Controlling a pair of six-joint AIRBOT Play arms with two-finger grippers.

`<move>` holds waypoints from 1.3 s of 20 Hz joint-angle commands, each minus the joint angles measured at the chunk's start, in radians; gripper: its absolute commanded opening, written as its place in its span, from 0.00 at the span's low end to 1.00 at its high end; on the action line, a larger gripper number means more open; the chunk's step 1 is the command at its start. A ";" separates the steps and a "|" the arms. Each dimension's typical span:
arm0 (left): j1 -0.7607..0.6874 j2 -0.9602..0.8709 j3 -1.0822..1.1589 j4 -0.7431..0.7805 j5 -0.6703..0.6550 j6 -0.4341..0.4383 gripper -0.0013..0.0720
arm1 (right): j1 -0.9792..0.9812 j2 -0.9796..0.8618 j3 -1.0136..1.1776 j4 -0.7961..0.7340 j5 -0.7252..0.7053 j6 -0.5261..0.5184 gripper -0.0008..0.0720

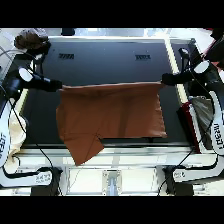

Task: Fold the shirts.

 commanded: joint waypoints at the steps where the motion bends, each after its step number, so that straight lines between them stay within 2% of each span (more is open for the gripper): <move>1: -0.008 0.058 -0.148 0.057 0.026 -0.046 0.03 | 0.011 0.059 -0.121 -0.098 0.038 0.021 0.03; 8: -0.054 -0.011 -0.196 0.050 0.027 -0.046 0.03 | 0.015 0.030 -0.309 -0.091 -0.040 0.031 0.03; 14: -0.053 -0.065 -0.196 0.046 -0.030 -0.095 0.03 | 0.014 -0.005 -0.322 -0.060 -0.050 0.048 0.04; 15: -0.052 -0.058 -0.196 0.026 -0.031 -0.103 0.05 | 0.014 -0.001 -0.322 -0.047 -0.041 0.047 0.08; 16: -0.051 -0.041 -0.195 -0.008 -0.030 -0.103 0.30 | 0.014 0.009 -0.318 -0.036 -0.016 0.047 0.28; 17: -0.045 -0.015 -0.195 -0.040 -0.030 -0.103 0.70 | 0.014 0.023 -0.303 -0.039 0.031 0.047 0.50; 18: -0.037 0.029 -0.195 -0.076 -0.032 -0.103 0.91 | 0.014 0.044 -0.279 -0.050 0.098 0.043 0.59; 21: 0.006 0.229 -0.195 -0.104 -0.085 -0.103 0.90 | 0.013 0.165 -0.216 -0.207 0.275 0.043 0.58; 23: 0.054 0.409 -0.213 -0.077 -0.126 -0.113 0.90 | -0.004 0.287 -0.217 -0.348 0.323 0.043 0.58; 25: 0.113 0.616 -0.325 -0.013 -0.127 -0.224 0.90 | -0.047 0.387 -0.225 -0.370 0.314 0.048 0.58; 26: 0.148 0.725 -0.415 0.019 -0.131 -0.333 0.90 | -0.068 0.429 -0.225 -0.356 0.298 0.055 0.58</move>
